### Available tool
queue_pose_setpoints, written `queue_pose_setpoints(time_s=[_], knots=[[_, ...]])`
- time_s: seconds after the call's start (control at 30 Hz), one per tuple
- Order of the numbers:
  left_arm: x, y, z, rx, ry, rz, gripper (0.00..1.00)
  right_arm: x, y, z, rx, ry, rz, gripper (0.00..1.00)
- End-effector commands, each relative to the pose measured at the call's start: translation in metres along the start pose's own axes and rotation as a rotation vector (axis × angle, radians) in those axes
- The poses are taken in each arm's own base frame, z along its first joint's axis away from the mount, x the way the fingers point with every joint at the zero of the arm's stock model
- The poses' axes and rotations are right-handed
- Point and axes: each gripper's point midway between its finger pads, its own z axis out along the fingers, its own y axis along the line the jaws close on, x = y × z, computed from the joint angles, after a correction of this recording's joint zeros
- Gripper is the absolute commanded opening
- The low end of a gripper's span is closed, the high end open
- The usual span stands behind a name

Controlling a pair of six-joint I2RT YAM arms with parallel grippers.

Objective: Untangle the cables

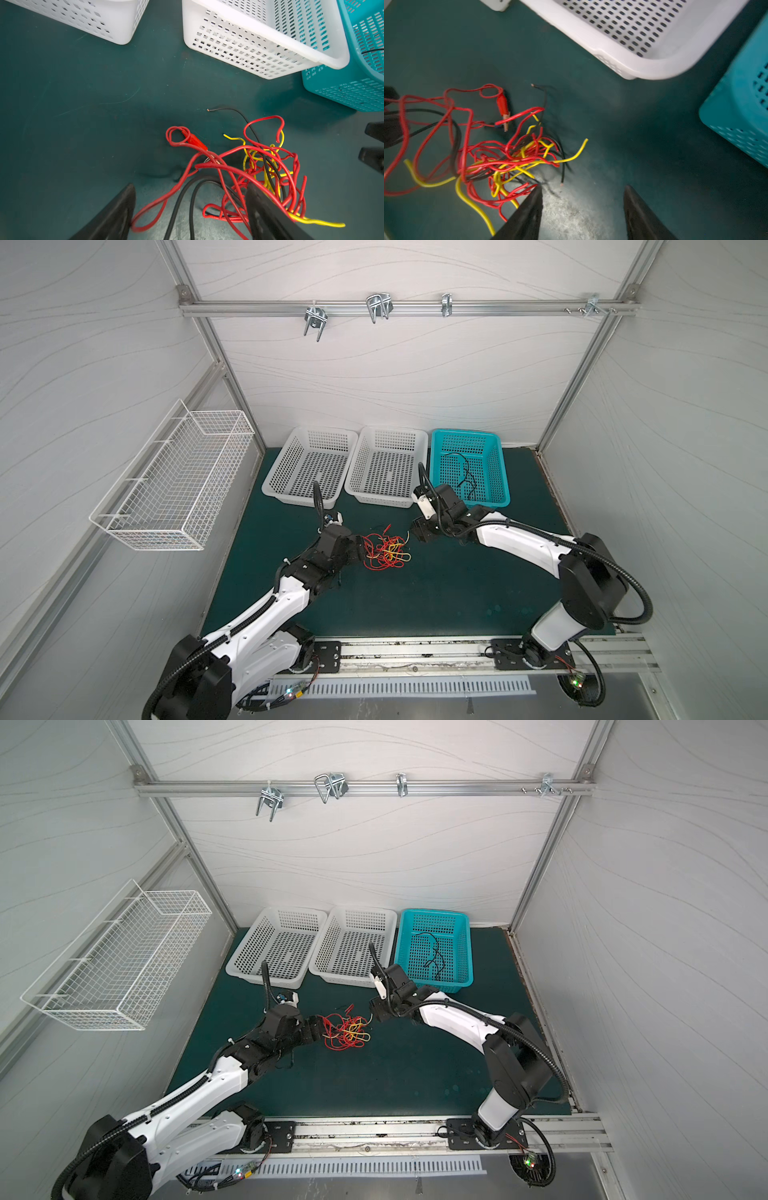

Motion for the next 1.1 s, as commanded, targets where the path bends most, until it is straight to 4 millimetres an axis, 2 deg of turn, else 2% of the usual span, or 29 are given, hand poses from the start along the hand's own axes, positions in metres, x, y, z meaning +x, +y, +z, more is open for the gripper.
queue_pose_setpoints(time_s=[0.0, 0.1, 0.13, 0.17, 0.27, 0.37, 0.57, 0.7, 0.87, 1.0, 1.07], knots=[[-0.021, -0.011, -0.011, 0.031, -0.055, -0.044, 0.84, -0.011, 0.024, -0.003, -0.087, -0.048, -0.052, 0.71], [-0.020, -0.009, -0.014, 0.033, -0.063, -0.057, 0.86, -0.010, 0.041, 0.001, -0.165, -0.049, -0.095, 0.79], [-0.020, -0.008, -0.014, 0.027, -0.066, -0.062, 0.98, -0.009, 0.048, 0.003, -0.196, -0.051, -0.106, 0.81], [-0.021, -0.005, -0.015, 0.014, -0.070, -0.070, 0.99, -0.009, 0.052, 0.006, -0.215, -0.056, -0.115, 0.83], [-0.021, -0.003, -0.015, 0.005, -0.076, -0.086, 0.99, -0.008, 0.058, 0.021, -0.234, -0.047, -0.111, 0.83], [-0.023, -0.004, -0.016, 0.006, -0.074, -0.099, 0.99, -0.008, 0.052, 0.035, -0.198, -0.026, -0.078, 0.83], [-0.030, 0.001, -0.027, -0.032, -0.082, -0.111, 0.99, -0.020, 0.053, 0.027, -0.185, -0.084, -0.083, 0.83], [-0.028, 0.009, -0.032, -0.081, -0.060, -0.166, 0.95, -0.026, 0.055, 0.021, -0.167, -0.095, -0.107, 0.83], [-0.020, 0.009, -0.034, -0.085, -0.006, -0.199, 0.89, -0.030, 0.058, 0.018, -0.166, -0.109, -0.114, 0.83], [-0.011, 0.009, -0.031, -0.089, 0.031, -0.214, 0.82, -0.034, 0.060, 0.019, -0.169, -0.119, -0.111, 0.83], [-0.006, 0.013, -0.028, -0.114, 0.053, -0.221, 0.75, -0.037, 0.061, 0.018, -0.171, -0.125, -0.111, 0.82]])
